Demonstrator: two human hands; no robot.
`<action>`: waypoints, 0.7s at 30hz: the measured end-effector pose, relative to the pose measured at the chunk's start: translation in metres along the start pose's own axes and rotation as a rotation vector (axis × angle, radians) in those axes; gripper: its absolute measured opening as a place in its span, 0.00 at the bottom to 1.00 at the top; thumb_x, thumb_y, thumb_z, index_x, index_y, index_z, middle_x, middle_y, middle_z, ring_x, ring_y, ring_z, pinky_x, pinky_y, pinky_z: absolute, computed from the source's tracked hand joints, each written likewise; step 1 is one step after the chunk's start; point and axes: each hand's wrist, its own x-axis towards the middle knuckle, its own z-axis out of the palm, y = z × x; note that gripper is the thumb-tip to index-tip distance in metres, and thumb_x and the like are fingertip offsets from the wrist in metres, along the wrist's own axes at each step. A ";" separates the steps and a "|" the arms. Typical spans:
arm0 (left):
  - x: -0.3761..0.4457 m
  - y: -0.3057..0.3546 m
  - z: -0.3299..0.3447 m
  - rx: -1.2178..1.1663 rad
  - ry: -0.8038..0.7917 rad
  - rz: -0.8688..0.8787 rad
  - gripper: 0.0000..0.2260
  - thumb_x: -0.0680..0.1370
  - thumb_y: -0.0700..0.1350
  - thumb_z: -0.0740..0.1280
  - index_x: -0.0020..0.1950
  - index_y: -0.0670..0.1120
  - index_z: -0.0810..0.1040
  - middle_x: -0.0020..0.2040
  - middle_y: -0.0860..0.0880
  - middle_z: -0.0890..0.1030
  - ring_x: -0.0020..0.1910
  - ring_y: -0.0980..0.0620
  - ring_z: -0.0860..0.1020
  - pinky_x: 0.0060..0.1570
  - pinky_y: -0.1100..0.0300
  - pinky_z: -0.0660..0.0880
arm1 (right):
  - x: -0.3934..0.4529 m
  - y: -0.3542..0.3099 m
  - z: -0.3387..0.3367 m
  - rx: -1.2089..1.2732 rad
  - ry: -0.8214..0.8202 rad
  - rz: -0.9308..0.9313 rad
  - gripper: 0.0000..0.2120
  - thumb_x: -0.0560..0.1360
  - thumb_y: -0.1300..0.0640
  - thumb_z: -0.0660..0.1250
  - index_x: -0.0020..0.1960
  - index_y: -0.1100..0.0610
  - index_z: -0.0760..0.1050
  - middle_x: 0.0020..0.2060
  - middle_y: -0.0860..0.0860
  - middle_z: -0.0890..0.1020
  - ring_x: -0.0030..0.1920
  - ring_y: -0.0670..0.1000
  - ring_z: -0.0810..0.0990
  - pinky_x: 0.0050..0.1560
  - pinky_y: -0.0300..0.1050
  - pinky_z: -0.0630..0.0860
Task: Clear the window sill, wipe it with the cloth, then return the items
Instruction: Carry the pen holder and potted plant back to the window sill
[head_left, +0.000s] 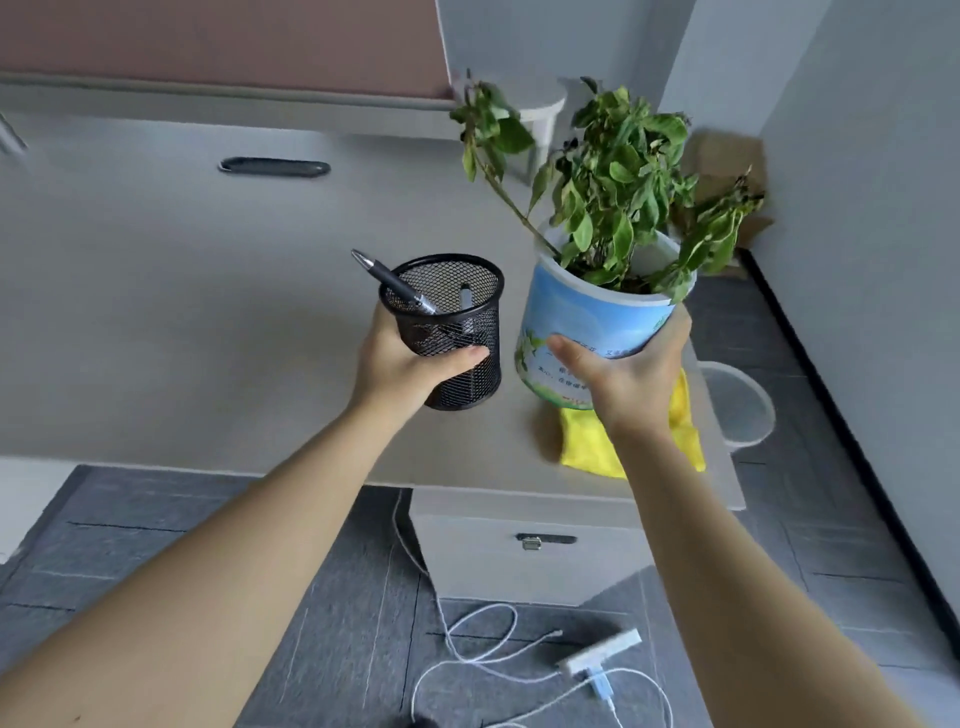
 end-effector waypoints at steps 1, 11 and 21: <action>-0.009 0.011 0.019 0.003 -0.022 0.015 0.34 0.52 0.52 0.77 0.55 0.45 0.73 0.54 0.42 0.81 0.52 0.42 0.80 0.57 0.40 0.75 | -0.003 -0.005 -0.025 -0.012 0.033 0.001 0.43 0.52 0.55 0.77 0.62 0.59 0.62 0.48 0.40 0.71 0.48 0.38 0.74 0.47 0.28 0.74; -0.166 0.102 0.255 -0.088 -0.401 0.110 0.29 0.48 0.55 0.74 0.47 0.54 0.72 0.46 0.55 0.80 0.49 0.53 0.79 0.54 0.55 0.74 | -0.073 -0.043 -0.329 -0.134 0.375 0.007 0.42 0.53 0.54 0.76 0.63 0.55 0.62 0.56 0.50 0.73 0.54 0.49 0.74 0.52 0.44 0.75; -0.356 0.204 0.501 -0.158 -0.912 0.218 0.31 0.52 0.52 0.76 0.53 0.53 0.69 0.52 0.55 0.76 0.55 0.53 0.74 0.57 0.59 0.70 | -0.186 -0.090 -0.627 -0.294 0.833 0.010 0.42 0.51 0.50 0.77 0.60 0.56 0.62 0.49 0.47 0.72 0.48 0.44 0.74 0.46 0.39 0.76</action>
